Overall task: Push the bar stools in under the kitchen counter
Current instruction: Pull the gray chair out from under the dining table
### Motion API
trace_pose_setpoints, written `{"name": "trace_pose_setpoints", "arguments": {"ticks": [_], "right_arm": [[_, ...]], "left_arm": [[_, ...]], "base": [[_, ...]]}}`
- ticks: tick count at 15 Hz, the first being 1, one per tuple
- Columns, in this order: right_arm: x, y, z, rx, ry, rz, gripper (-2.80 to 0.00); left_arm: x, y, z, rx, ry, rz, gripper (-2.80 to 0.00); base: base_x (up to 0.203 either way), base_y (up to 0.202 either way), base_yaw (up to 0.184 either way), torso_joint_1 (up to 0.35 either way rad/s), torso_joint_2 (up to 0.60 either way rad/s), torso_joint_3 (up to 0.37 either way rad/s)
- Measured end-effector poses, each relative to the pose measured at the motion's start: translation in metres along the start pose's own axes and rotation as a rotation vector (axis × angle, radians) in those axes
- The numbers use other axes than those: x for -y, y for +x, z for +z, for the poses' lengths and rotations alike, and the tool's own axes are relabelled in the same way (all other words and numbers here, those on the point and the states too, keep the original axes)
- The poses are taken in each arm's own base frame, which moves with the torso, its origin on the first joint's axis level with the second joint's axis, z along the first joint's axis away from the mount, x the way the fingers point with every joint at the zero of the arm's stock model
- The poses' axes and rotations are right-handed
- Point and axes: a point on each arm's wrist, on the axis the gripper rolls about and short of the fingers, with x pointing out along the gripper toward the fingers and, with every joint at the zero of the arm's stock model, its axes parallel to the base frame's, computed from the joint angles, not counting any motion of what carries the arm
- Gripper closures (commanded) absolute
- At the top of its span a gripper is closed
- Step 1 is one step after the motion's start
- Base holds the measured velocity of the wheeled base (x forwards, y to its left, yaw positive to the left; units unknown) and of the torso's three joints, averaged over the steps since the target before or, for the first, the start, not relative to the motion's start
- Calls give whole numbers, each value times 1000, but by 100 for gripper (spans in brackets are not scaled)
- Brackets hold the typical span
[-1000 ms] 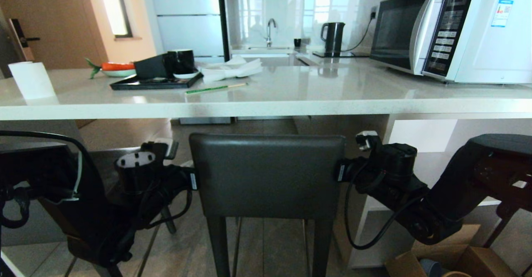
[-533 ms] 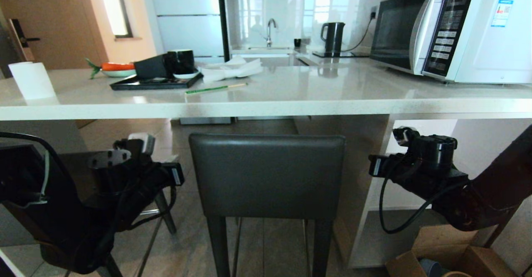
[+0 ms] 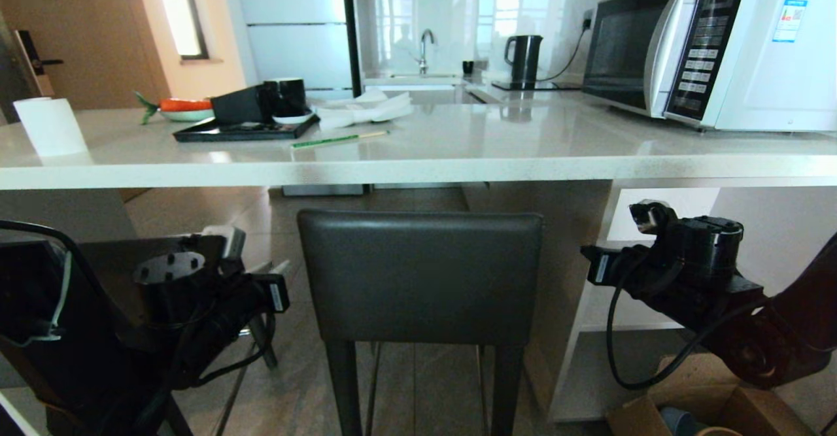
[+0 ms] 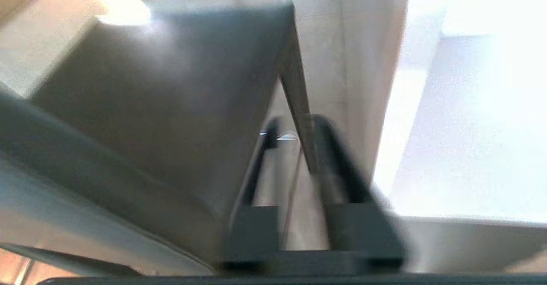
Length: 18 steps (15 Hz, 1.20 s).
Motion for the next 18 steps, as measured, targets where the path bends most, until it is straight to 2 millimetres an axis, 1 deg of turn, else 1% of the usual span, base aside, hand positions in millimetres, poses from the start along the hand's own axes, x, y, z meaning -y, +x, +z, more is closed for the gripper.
{"name": "trace_pose_setpoints", "arguments": {"ticks": [4, 6, 8, 10, 13, 15, 17, 18], "right_arm": [[-5, -12, 10, 34, 2, 37, -280], [-7, -19, 17, 42, 21, 125, -280], [-6, -28, 20, 33, 45, 220, -280], [2, -34, 21, 19, 50, 291, -280], [17, -38, 18, -18, 59, 412, -280], [23, -36, 16, -33, 57, 497, -280], [25, -31, 13, -23, 30, 562, -280], [27, -27, 10, -16, 6, 575, -280]], "left_arm": [[3, -7, 6, 17, 1, -9, -280], [1, -16, 5, -2, 1, -32, -280], [-1, -27, 4, -17, -5, -123, -280], [-11, -38, 6, -33, -25, -241, -280], [-39, -49, 7, -60, -63, -414, -280], [-55, -44, 16, -28, -61, -511, -280], [-63, -32, 23, 6, -44, -552, -280], [-63, -28, 24, 11, -39, -575, -280]], "base": [[0, 0, 0, 0, 0, 0], [0, 0, 0, 0, 0, 0], [0, 0, 0, 0, 0, 0], [0, 0, 0, 0, 0, 0], [0, 0, 0, 0, 0, 0], [0, 0, 0, 0, 0, 0], [0, 0, 0, 0, 0, 0], [0, 0, 0, 0, 0, 0]]}}
